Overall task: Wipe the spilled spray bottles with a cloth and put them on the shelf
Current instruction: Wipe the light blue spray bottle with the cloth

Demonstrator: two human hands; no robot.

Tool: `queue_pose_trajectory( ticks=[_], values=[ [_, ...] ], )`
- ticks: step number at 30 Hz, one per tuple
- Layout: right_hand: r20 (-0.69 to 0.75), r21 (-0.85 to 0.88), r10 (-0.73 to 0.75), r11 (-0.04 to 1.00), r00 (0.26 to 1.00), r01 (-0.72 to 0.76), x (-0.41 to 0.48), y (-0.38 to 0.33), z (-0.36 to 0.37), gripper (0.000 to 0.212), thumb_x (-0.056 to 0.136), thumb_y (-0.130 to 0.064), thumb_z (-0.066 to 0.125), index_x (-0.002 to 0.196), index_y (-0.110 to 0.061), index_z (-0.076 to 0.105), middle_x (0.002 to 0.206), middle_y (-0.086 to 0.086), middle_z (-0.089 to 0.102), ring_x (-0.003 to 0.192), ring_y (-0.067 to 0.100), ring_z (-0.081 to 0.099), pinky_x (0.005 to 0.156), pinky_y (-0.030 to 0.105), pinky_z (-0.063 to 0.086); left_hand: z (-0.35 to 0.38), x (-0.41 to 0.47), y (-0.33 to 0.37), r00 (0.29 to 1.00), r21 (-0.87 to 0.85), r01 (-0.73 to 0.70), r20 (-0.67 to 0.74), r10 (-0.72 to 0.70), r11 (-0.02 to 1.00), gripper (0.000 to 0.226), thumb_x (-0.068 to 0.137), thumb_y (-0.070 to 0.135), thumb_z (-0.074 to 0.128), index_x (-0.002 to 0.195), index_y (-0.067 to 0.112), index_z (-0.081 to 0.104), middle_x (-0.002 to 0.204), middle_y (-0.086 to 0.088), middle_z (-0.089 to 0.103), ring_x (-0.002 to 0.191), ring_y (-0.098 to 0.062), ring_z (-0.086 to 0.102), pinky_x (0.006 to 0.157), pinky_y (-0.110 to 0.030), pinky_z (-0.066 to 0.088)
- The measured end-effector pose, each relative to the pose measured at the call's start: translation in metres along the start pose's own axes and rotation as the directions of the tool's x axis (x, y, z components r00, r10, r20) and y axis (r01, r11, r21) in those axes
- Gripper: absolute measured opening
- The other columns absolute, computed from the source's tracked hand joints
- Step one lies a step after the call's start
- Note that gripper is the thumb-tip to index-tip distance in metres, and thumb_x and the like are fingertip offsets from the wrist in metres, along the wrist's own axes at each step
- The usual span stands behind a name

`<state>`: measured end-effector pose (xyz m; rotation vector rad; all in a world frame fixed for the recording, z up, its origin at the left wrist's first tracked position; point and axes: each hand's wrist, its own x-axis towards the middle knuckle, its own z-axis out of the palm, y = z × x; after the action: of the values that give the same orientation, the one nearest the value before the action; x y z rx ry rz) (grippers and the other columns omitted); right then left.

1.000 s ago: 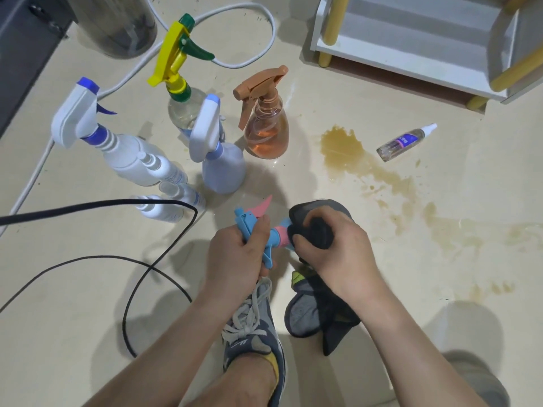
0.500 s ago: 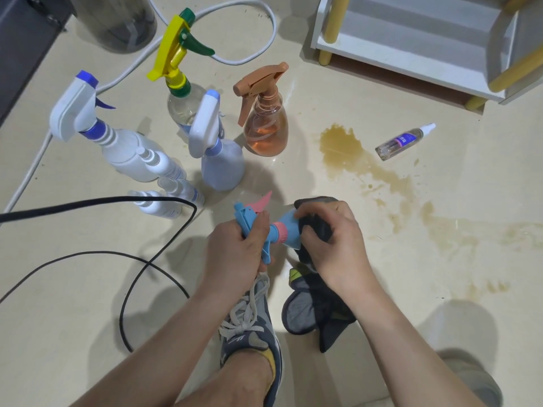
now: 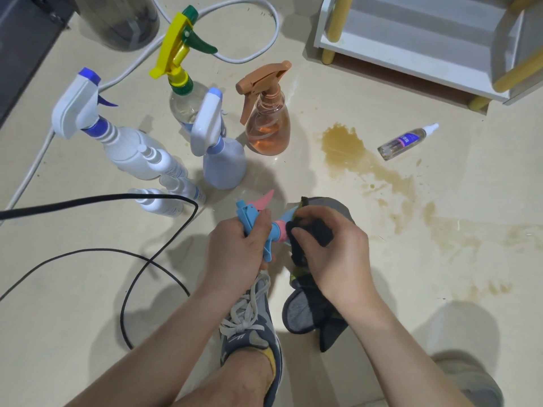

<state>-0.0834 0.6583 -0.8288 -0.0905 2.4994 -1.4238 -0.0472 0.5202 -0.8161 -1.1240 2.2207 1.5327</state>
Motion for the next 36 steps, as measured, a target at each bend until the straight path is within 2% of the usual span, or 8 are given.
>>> queue_pose_trajectory(
  ticks=[7, 11, 14, 18, 21, 26, 32, 36],
  values=[
    [-0.059, -0.167, -0.176, 0.972, 0.983, 0.164, 0.005, 0.004, 0.004, 0.007, 0.083, -0.009, 0.071, 0.085, -0.015, 0.074, 0.079, -0.001, 0.061, 0.071, 0.011, 0.055, 0.063, 0.031, 0.046, 0.002, -0.003, 0.002, 1.0, 0.016, -0.025, 0.003, 0.025, 1.0, 0.051, 0.096, 0.046, 0.05, 0.066, 0.008, 0.067, 0.052, -0.008, 0.066, 0.045, -0.019, 0.062, 0.06, -0.041, 0.058],
    [0.02, -0.099, -0.182, 0.978, 0.983, 0.183, -0.012, 0.003, 0.006, 0.009, 0.086, -0.007, 0.068, 0.086, -0.014, 0.072, 0.08, -0.001, 0.058, 0.074, 0.013, 0.055, 0.061, 0.025, 0.044, 0.0, -0.003, 0.002, 0.999, 0.041, -0.048, -0.008, 0.049, 0.998, 0.05, 0.096, 0.047, 0.049, 0.066, 0.012, 0.068, 0.052, -0.006, 0.067, 0.046, -0.018, 0.062, 0.064, -0.044, 0.057],
    [-0.058, 0.059, -0.038, 0.997, 0.998, 0.042, 0.004, 0.009, 0.006, 0.014, 0.087, -0.008, 0.069, 0.08, -0.019, 0.072, 0.085, -0.003, 0.057, 0.08, 0.007, 0.057, 0.068, 0.012, 0.041, 0.003, -0.009, 0.002, 0.992, 0.098, -0.121, 0.034, 0.119, 0.988, 0.056, 0.092, 0.058, 0.047, 0.06, 0.014, 0.061, 0.049, 0.0, 0.064, 0.046, -0.016, 0.062, 0.061, -0.045, 0.056],
    [-0.145, -0.023, 0.027, 0.999, 0.989, -0.031, 0.027, 0.022, 0.017, 0.014, 0.082, -0.034, 0.061, 0.071, -0.032, 0.07, 0.087, -0.02, 0.061, 0.094, 0.008, 0.048, 0.086, 0.031, 0.039, 0.004, -0.01, -0.002, 0.97, 0.204, -0.241, 0.064, 0.233, 0.949, 0.07, 0.082, 0.077, 0.032, 0.063, 0.015, 0.058, 0.054, 0.001, 0.064, 0.053, -0.021, 0.063, 0.06, -0.046, 0.053],
    [-0.098, 0.067, 0.144, 0.988, 0.985, -0.138, 0.034, 0.038, 0.013, 0.015, 0.088, -0.024, 0.064, 0.079, -0.027, 0.076, 0.096, -0.018, 0.071, 0.111, 0.0, 0.049, 0.101, 0.03, 0.041, 0.004, -0.006, -0.005, 0.95, 0.248, -0.311, 0.075, 0.302, 0.917, 0.073, 0.081, 0.08, 0.026, 0.063, 0.017, 0.057, 0.052, 0.003, 0.063, 0.052, -0.018, 0.062, 0.058, -0.044, 0.051],
    [-0.091, 0.223, 0.424, 0.89, 0.901, -0.397, 0.057, 0.062, -0.008, 0.032, 0.092, -0.018, 0.058, 0.061, -0.013, 0.067, 0.068, -0.009, 0.069, 0.075, 0.013, 0.062, 0.076, 0.033, 0.051, 0.003, -0.01, -0.006, 0.917, 0.315, -0.399, 0.127, 0.378, 0.861, 0.068, 0.083, 0.075, 0.027, 0.071, 0.017, 0.06, 0.054, 0.0, 0.061, 0.056, -0.02, 0.061, 0.06, -0.041, 0.049],
    [-0.032, -0.132, -0.208, 0.97, 0.978, 0.202, -0.005, 0.022, 0.024, 0.034, 0.095, -0.024, 0.036, 0.082, -0.016, 0.067, 0.09, -0.009, 0.068, 0.102, 0.015, 0.059, 0.098, 0.039, 0.037, 0.002, -0.007, 0.001, 0.91, 0.359, -0.413, 0.127, 0.394, 0.837, 0.064, 0.087, 0.075, 0.03, 0.067, 0.017, 0.051, 0.055, -0.003, 0.058, 0.057, -0.024, 0.058, 0.056, -0.04, 0.046],
    [-0.02, -0.11, -0.321, 0.942, 0.947, 0.317, 0.017, 0.047, 0.011, 0.036, 0.095, -0.026, 0.041, 0.09, -0.015, 0.075, 0.096, -0.007, 0.073, 0.099, 0.014, 0.066, 0.088, 0.04, 0.048, -0.001, -0.01, -0.005, 0.893, 0.326, -0.449, 0.154, 0.422, 0.832, 0.064, 0.079, 0.073, 0.03, 0.064, 0.015, 0.051, 0.051, -0.004, 0.056, 0.052, -0.021, 0.054, 0.052, -0.037, 0.042]
  ],
)
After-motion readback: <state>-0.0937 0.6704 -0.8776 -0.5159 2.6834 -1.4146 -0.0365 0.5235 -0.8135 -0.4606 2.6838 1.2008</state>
